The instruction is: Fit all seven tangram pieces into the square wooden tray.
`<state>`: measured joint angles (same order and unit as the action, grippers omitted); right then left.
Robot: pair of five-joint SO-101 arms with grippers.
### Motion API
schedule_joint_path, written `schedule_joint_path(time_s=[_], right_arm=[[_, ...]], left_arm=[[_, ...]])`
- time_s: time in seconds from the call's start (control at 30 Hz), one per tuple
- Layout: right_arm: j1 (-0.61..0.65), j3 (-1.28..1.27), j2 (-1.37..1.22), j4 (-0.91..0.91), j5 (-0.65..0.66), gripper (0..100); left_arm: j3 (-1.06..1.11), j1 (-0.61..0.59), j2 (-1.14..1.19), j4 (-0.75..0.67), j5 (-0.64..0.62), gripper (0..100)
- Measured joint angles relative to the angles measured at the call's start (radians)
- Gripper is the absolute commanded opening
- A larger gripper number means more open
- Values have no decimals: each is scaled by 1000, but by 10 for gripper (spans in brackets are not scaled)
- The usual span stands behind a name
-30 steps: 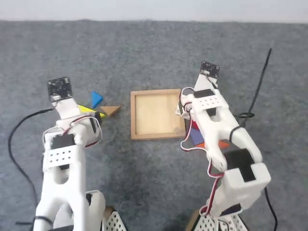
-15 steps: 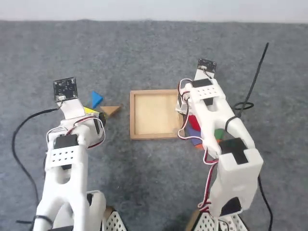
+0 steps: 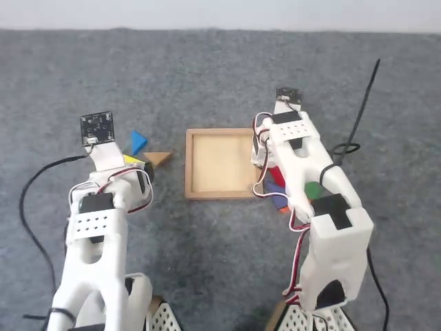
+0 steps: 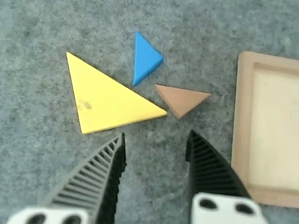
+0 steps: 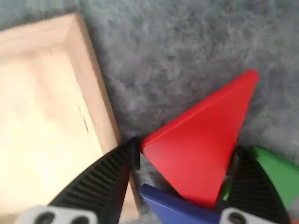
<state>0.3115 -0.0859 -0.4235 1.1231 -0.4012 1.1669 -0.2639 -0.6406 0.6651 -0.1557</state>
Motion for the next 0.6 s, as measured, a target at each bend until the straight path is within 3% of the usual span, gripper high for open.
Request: schedule_joint_path(time_s=[0.33,0.6], right_arm=[[0,0,0,14,17,131],[-8,0,2,17,17,113]], left_arm=[[0,0,0,0,0,207],[0,63,0,0,-25,207]])
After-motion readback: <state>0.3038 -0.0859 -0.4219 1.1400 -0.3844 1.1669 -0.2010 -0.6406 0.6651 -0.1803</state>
